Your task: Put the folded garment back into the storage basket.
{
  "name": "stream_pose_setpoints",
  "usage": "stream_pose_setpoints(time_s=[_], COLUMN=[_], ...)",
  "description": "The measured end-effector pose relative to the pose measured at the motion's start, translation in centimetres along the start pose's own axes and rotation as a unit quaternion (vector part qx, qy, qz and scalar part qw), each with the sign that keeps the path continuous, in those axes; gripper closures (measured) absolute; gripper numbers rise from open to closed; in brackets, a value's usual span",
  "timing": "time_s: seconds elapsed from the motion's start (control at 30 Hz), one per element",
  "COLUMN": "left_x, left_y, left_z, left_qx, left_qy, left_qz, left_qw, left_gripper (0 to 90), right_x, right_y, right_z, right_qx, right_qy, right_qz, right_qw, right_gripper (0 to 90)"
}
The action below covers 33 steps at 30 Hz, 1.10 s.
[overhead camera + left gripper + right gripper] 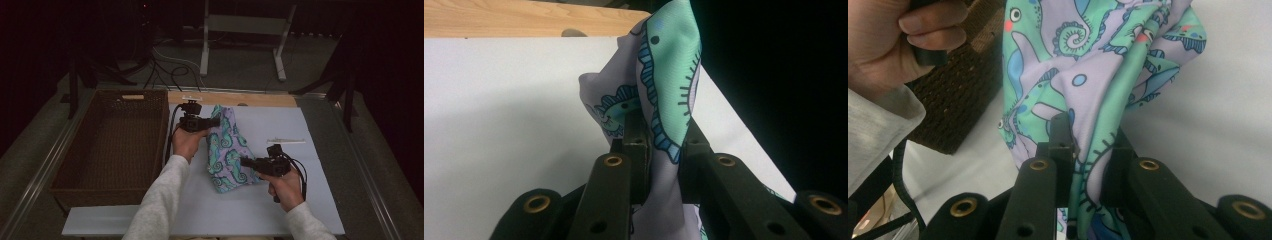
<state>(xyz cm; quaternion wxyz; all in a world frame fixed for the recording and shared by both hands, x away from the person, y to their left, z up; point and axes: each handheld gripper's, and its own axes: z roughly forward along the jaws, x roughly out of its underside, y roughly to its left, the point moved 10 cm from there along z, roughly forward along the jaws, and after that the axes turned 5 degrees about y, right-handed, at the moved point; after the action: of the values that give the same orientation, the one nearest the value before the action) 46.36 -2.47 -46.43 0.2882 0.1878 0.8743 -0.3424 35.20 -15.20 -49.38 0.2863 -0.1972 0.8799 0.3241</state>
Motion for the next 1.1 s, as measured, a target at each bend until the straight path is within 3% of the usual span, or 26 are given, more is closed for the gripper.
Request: stream_pose_setpoints(time_s=[0.47, 1.1], left_x=[-1.0, -2.7], left_y=[-0.3, -0.3], left_z=[-1.9, -4.8], left_qx=[0.003, -0.013], left_qy=[-0.005, -0.035], left_qz=[0.012, 0.019], left_qw=[0.9999, 0.9991], left_gripper=[80.0, 80.1], right_x=[-1.8, -5.1], right_y=[1.5, 3.1], right_z=[0.5, 1.0], right_qx=[-0.011, -0.03], right_qy=[0.001, -0.013], right_qz=[-0.012, -0.014], right_qw=[0.9999, 0.9994], right_gripper=[80.1, 80.2])
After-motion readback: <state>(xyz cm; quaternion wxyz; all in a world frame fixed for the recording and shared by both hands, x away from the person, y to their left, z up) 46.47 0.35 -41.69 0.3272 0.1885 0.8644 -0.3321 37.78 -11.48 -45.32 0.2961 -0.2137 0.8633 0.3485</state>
